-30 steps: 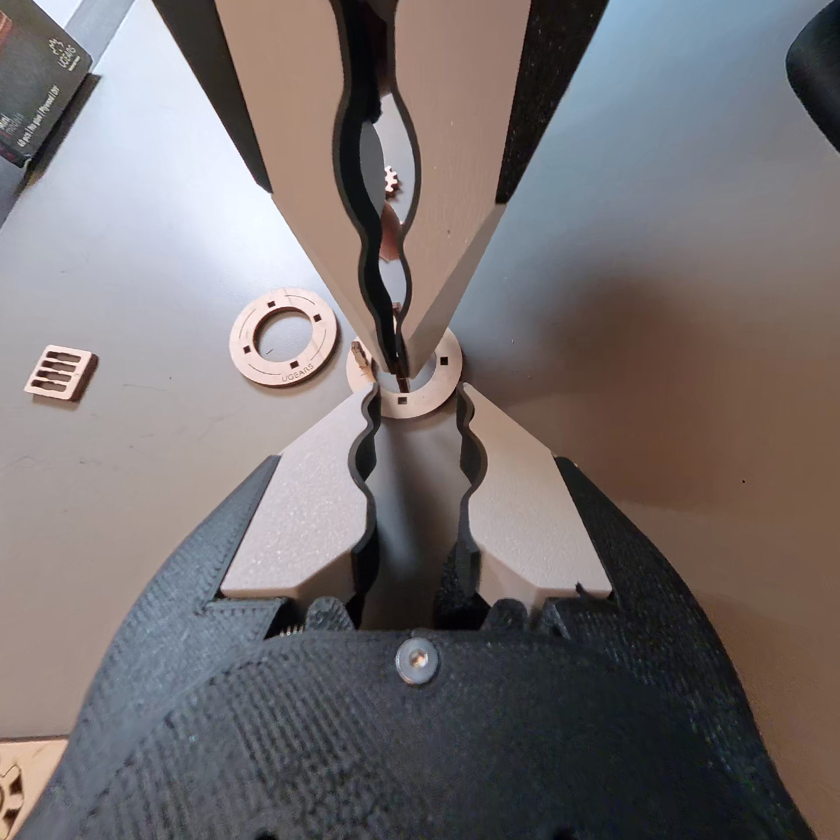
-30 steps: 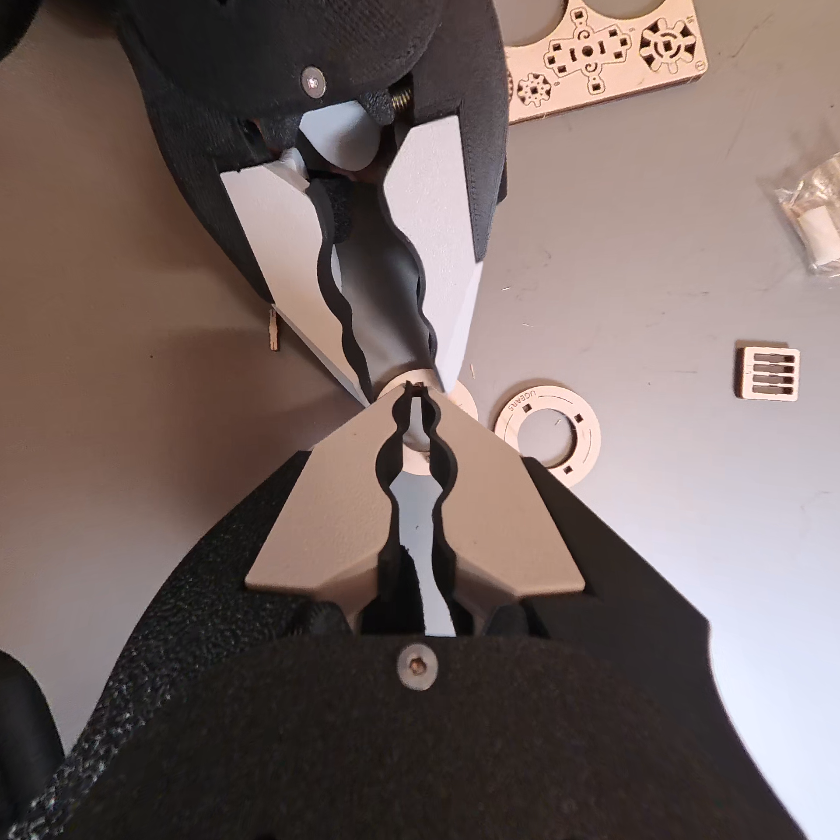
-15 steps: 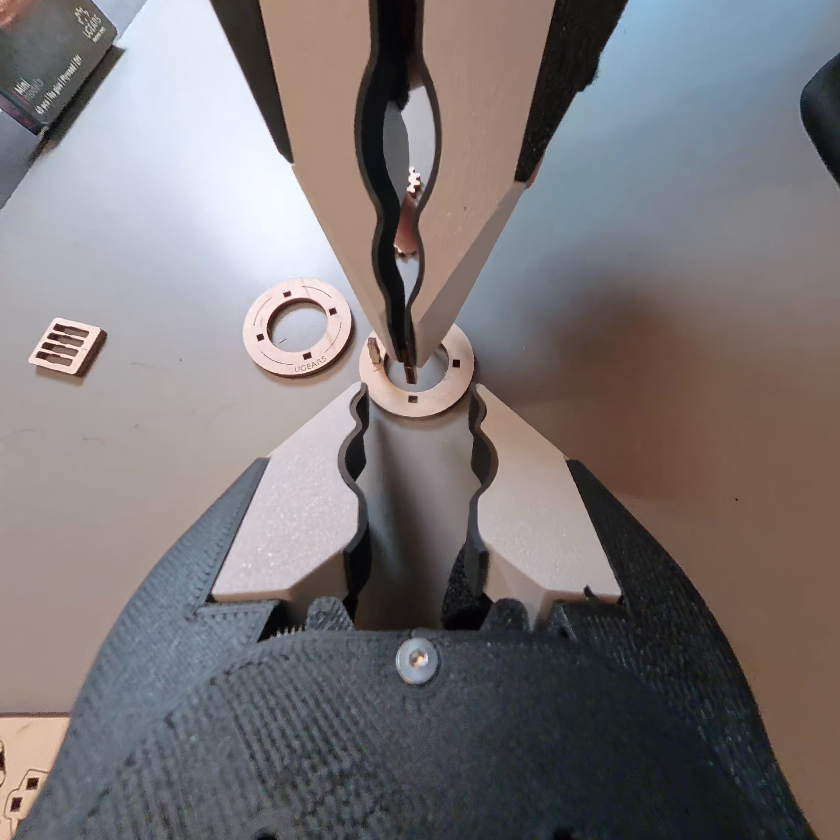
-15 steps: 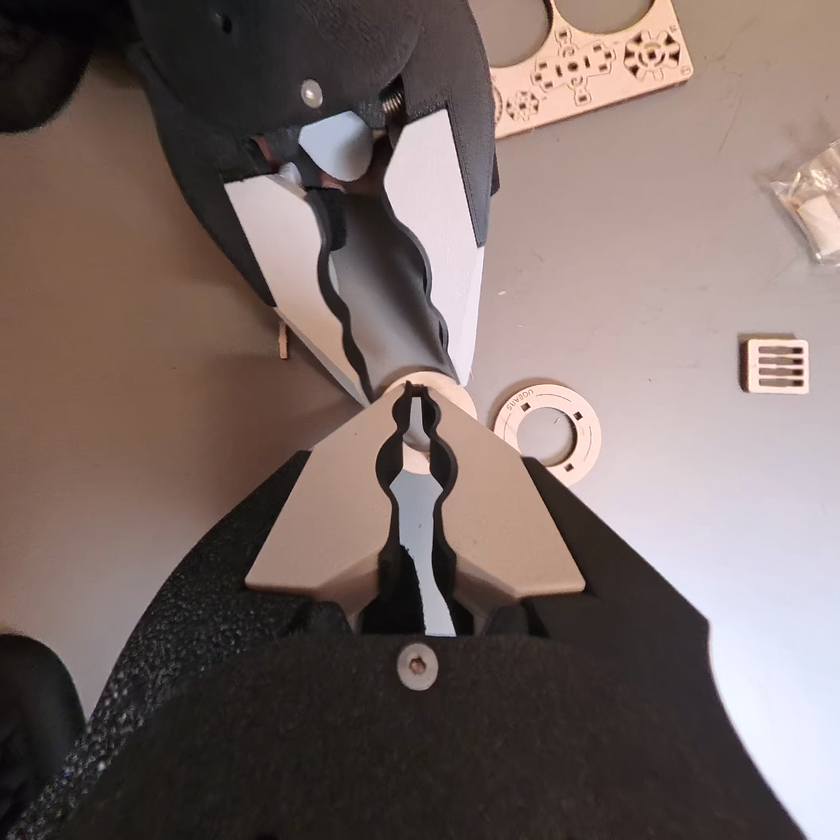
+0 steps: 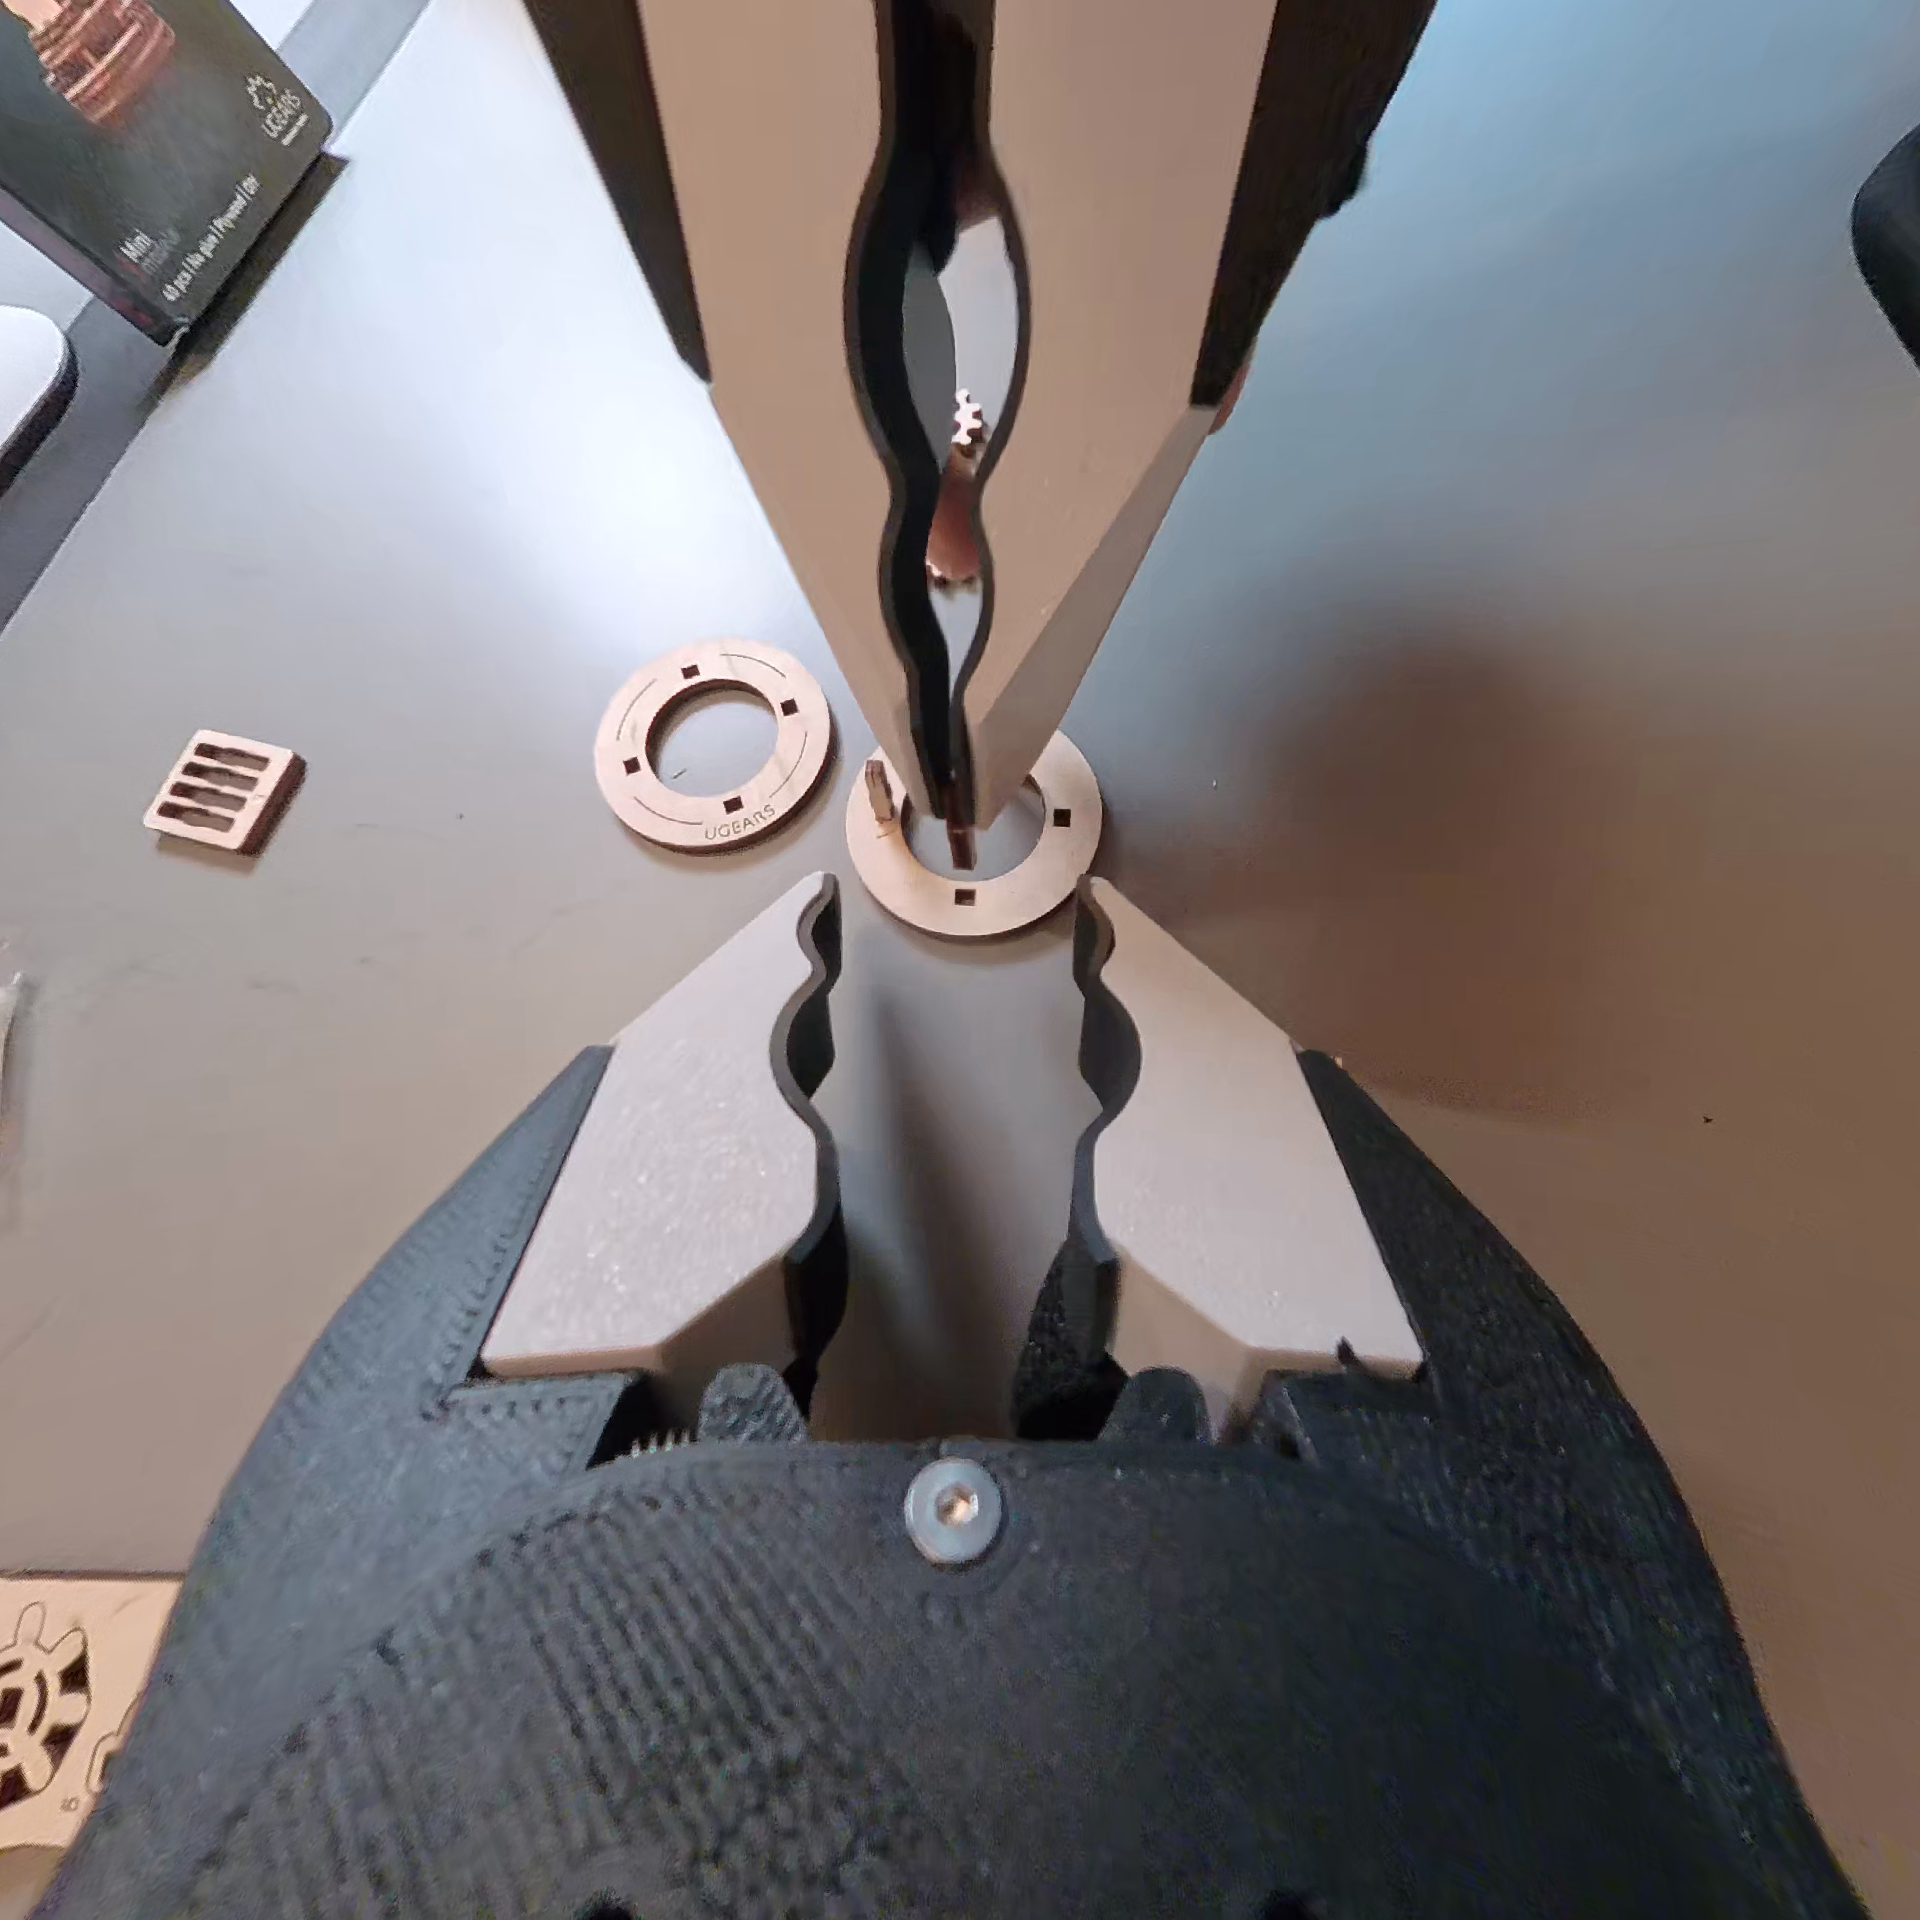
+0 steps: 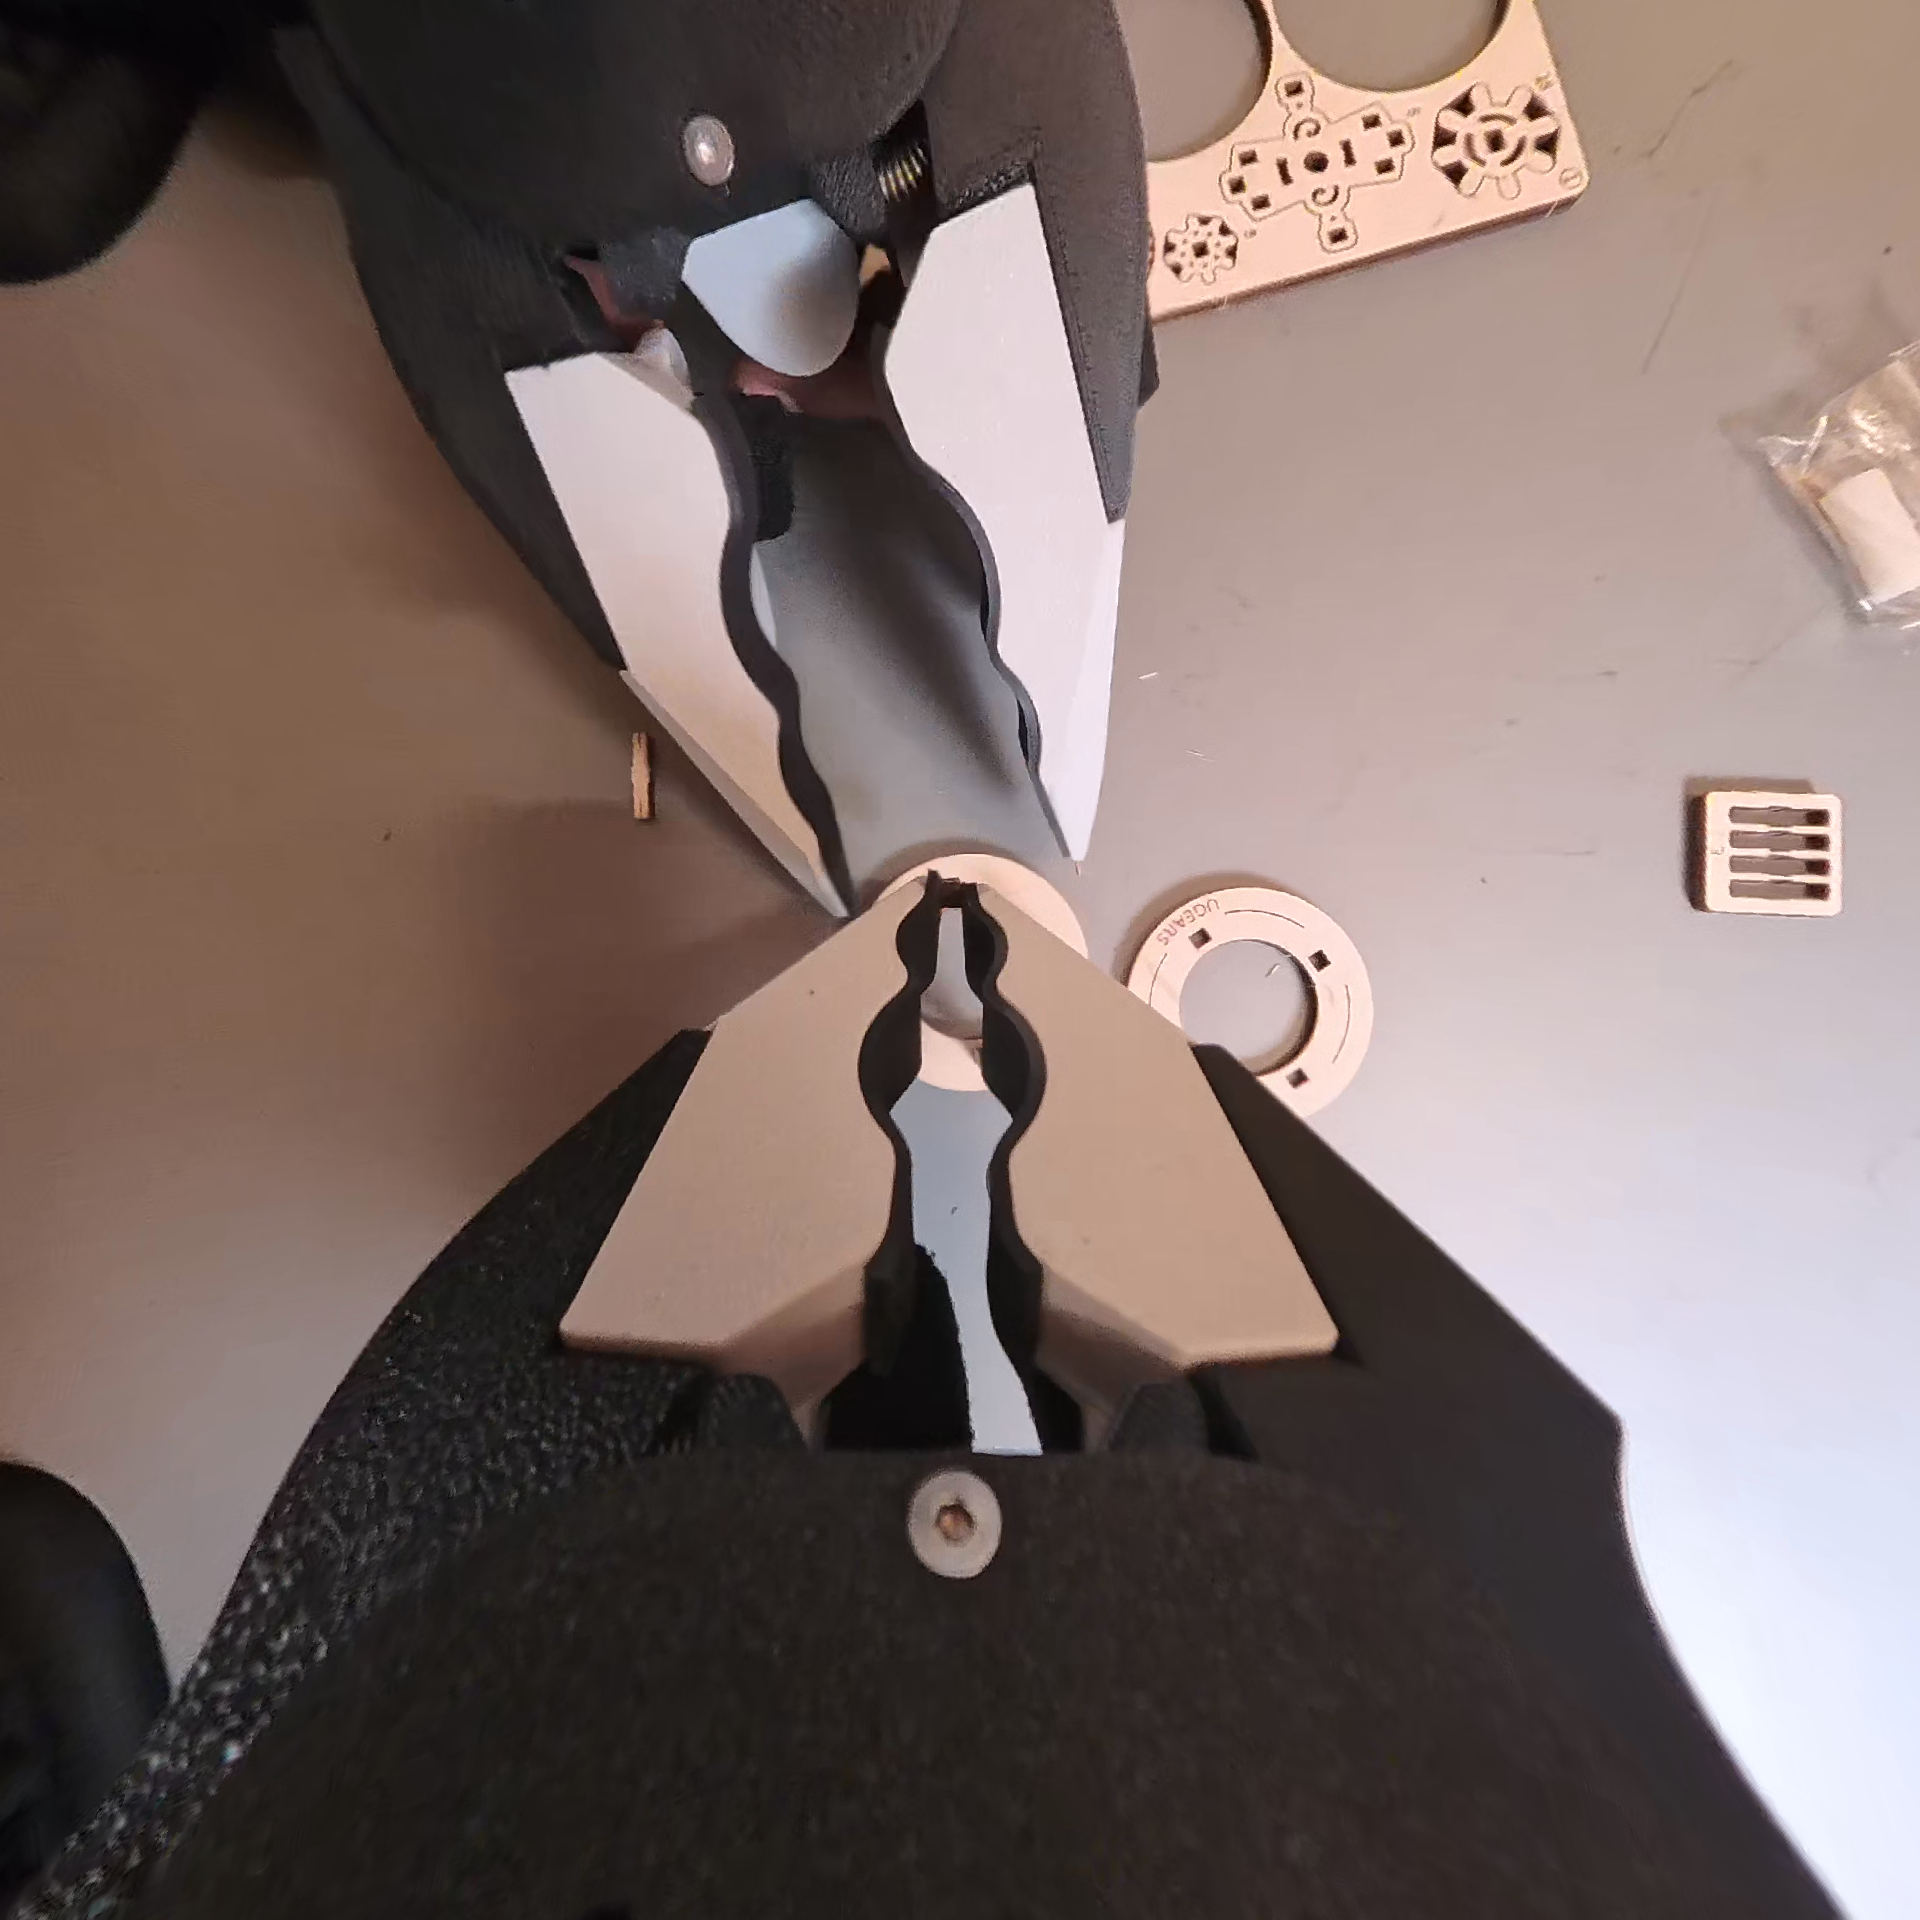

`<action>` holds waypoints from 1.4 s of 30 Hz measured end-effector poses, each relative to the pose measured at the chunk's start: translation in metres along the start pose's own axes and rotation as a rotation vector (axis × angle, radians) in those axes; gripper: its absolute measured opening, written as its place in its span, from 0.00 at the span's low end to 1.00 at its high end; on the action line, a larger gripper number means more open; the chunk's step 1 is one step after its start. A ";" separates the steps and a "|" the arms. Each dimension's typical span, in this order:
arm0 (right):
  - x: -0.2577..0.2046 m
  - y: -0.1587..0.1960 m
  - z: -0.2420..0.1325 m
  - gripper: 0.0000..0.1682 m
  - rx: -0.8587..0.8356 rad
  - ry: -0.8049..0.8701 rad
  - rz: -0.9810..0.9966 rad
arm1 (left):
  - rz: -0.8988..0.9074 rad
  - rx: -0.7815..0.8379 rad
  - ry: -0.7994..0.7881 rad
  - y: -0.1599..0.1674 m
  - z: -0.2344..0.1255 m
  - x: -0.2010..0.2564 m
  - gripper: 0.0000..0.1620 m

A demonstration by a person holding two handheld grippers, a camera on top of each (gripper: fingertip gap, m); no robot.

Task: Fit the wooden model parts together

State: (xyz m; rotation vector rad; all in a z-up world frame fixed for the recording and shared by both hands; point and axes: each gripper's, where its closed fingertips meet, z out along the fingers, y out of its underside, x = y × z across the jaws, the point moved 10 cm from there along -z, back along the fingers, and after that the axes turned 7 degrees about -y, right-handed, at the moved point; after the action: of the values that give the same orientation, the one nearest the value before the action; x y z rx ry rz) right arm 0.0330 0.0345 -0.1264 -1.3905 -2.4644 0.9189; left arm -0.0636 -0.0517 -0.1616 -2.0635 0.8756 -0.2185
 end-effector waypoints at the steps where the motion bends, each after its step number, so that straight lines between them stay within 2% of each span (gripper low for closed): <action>1: 0.000 -0.001 0.002 0.01 -0.012 0.000 -0.002 | 0.001 -0.004 0.001 0.000 0.001 0.000 0.29; 18: 0.002 -0.002 0.013 0.01 -0.092 0.000 -0.025 | -0.047 -0.075 0.035 -0.002 0.008 0.002 0.27; 42: 0.005 -0.017 0.021 0.00 -0.312 -0.009 -0.070 | -0.039 -0.050 0.012 0.004 0.004 0.002 0.24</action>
State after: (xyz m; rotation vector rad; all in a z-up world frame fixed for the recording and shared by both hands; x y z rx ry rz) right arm 0.0091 0.0227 -0.1339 -1.3753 -2.7341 0.5434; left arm -0.0623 -0.0516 -0.1672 -2.1290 0.8572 -0.2323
